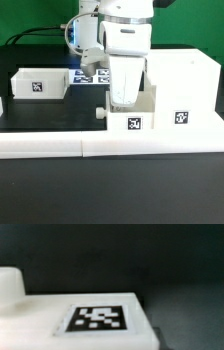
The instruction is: Assemble drawer
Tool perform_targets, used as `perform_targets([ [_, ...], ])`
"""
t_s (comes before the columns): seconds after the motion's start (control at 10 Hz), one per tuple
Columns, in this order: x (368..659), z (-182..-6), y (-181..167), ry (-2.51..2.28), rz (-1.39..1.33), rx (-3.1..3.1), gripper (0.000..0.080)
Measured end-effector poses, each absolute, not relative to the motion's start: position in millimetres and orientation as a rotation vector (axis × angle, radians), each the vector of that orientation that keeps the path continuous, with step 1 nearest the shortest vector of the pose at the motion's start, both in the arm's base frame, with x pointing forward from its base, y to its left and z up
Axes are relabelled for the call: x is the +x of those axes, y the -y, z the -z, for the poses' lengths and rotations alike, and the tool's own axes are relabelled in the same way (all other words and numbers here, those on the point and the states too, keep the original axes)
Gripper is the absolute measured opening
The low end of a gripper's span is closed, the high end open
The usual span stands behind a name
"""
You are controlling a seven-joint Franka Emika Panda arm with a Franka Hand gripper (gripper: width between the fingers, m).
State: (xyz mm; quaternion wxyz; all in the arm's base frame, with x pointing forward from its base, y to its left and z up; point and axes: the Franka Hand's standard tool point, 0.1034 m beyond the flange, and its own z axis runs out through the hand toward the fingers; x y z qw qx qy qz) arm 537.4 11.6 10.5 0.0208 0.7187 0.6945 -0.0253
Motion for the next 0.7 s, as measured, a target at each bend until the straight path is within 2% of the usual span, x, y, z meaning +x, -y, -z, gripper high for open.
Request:
perform_targets([
  [0.1, 537, -10.6, -12, -2.152, 0.078, 2.229, 0.0042],
  [0.2, 538, -12.4, -12, -2.135, 0.077, 2.244, 0.0217],
  [0.3, 538, -14.7, -12, -2.132, 0.088, 2.251, 0.0354],
  [0.4, 539, -19.1, -11, -2.132, 0.1, 2.256, 0.0354],
  [0.5, 542, -26.8, -11, -2.128, 0.106, 2.259, 0.0537],
  [0.6, 543, -33.2, -11, -2.126, 0.109, 2.261, 0.0614],
  [0.7, 544, -38.9, -10, -2.122, 0.111, 2.262, 0.0614],
])
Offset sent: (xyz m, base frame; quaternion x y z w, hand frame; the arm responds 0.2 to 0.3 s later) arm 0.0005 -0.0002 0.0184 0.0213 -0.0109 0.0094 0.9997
